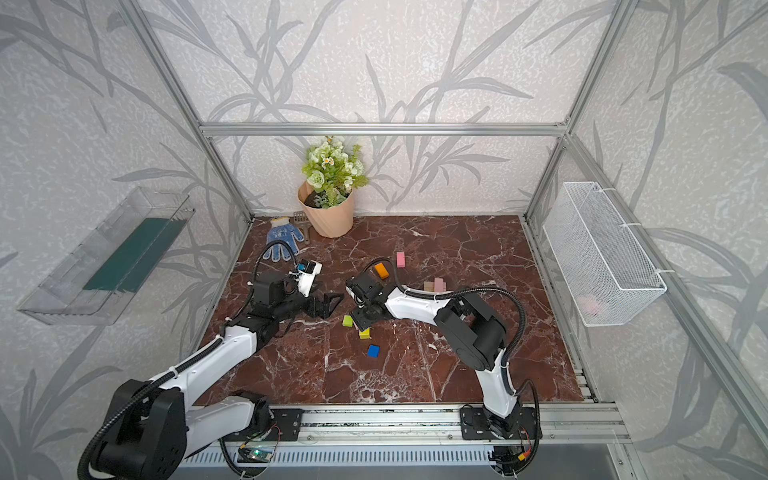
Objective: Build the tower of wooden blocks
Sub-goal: 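Lower the right gripper around the second pink block and close it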
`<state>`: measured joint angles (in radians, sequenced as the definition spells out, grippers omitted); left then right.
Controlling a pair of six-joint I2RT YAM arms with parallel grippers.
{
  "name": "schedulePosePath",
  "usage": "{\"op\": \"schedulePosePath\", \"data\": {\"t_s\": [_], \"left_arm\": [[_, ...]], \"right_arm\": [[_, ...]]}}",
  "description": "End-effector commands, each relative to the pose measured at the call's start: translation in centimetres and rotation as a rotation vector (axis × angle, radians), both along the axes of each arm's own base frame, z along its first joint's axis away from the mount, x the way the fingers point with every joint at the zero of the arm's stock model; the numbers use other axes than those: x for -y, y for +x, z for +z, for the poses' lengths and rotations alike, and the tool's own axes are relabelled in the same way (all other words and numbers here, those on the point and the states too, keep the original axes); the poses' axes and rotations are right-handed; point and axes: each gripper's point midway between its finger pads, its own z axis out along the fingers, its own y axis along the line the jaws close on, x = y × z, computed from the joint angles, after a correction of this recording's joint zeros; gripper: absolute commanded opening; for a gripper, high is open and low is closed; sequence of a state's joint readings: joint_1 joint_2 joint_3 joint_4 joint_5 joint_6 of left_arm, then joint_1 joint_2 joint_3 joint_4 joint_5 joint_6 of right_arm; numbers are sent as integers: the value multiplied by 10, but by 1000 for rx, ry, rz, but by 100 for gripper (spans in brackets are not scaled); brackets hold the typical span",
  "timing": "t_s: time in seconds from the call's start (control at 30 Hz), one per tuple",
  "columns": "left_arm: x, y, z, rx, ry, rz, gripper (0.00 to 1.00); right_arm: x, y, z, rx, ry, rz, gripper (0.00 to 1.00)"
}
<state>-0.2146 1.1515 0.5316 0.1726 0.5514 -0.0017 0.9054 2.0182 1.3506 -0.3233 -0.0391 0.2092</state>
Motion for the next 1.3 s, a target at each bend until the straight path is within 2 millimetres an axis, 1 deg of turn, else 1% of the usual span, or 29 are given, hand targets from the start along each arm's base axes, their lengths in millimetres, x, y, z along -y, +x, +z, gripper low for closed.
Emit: {"op": "schedulePosePath", "data": {"t_s": [0.0,0.13,0.4,0.57,0.83,0.93,1.0,1.07,1.13,1.27], "left_arm": [[0,-2,2,21,2,-8,99],[0,-2,2,22,2,-8,99],[1,-3,3,25,1,-12,99],[1,-4,2,26,0,-12,99],[1,-4,3,27,0,-12,99],[1,-4,3,29,1,-12,99],[1,-4,3,30,0,-12,99],[1,-4,3,29,0,-12,99],[1,-4,3,28,0,-12,99],[1,-4,4,32,-1,-12,99]], "right_arm": [[-2,-5,-8,-12,-51,-10,63],[2,0,-15,7,-109,-39,63],[30,20,-23,62,-240,-179,64],[50,31,-28,22,-220,-271,64],[89,44,-33,-19,-209,-381,65],[99,46,-36,-29,-200,-406,69],[99,45,-36,-40,-175,-396,73],[94,44,-33,-40,-141,-363,77],[90,44,-29,-32,-113,-344,80],[81,49,-16,7,-71,-301,86]]}}
